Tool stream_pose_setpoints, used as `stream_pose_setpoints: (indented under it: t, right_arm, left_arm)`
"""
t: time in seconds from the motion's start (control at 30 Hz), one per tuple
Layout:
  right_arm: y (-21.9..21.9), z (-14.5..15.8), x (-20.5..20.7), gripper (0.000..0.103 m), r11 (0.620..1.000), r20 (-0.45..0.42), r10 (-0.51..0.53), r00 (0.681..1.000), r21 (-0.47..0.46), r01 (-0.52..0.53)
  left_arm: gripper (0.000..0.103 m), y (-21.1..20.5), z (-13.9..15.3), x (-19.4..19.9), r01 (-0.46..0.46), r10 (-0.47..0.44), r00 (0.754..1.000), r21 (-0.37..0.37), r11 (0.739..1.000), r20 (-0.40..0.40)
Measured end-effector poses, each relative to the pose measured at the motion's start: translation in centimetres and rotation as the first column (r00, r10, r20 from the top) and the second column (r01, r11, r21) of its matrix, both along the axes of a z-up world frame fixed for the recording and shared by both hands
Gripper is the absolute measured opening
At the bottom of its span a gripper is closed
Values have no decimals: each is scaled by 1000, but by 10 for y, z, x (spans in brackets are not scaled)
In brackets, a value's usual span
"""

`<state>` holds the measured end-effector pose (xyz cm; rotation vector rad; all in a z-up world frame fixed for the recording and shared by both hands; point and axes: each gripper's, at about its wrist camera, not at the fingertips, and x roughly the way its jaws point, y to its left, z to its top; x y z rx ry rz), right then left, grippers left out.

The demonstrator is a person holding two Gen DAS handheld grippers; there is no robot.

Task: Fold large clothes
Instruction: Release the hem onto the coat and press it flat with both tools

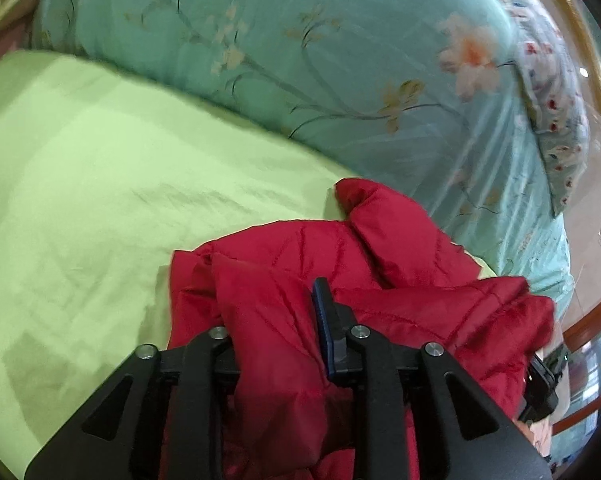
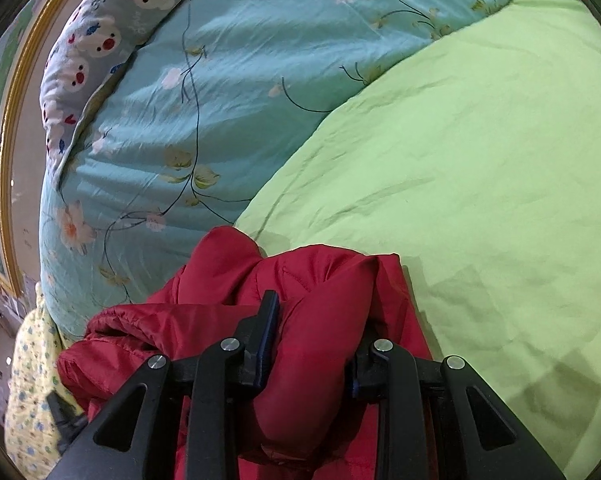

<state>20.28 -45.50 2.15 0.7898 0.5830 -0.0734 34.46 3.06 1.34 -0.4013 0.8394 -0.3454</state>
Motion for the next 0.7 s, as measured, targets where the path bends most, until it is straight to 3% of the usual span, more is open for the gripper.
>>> stream_pose_setpoints:
  t: [0.13,0.23,0.3,0.37,0.43,0.53,0.7]
  right_arm:
    - [2,-1,3,27,1000,-3,-1,1000,-12,1]
    - [1,-2,3,27,1000,1,-4,1000,-10,4]
    - [2,-2,4,28,1000,2,-6,1000,-13,6]
    - [3,-2,4,29,1000,0,-6,1000,-17,6]
    - [4,0,4,30,1000,-6,-7,1000,-28,7]
    - [7,7,3,32,999,-7,12,1000,-51,-12]
    - [11,27,-4,45,998,-14,26,1000,-59,-27]
  left_arm:
    - [33,6,27,-39,-1,-2,998,41,999,68]
    - [34,16,47,-78,0,-2,993,15,1000,120]
    - [34,13,55,-97,41,-39,988,-4,999,148]
    - [34,0,59,-113,96,-98,981,23,995,167]
    - [34,-24,57,-121,188,-195,967,57,981,165]
    - [34,-62,42,-123,304,-314,945,103,947,93]
    - [34,-96,14,-120,283,-310,949,275,919,58]
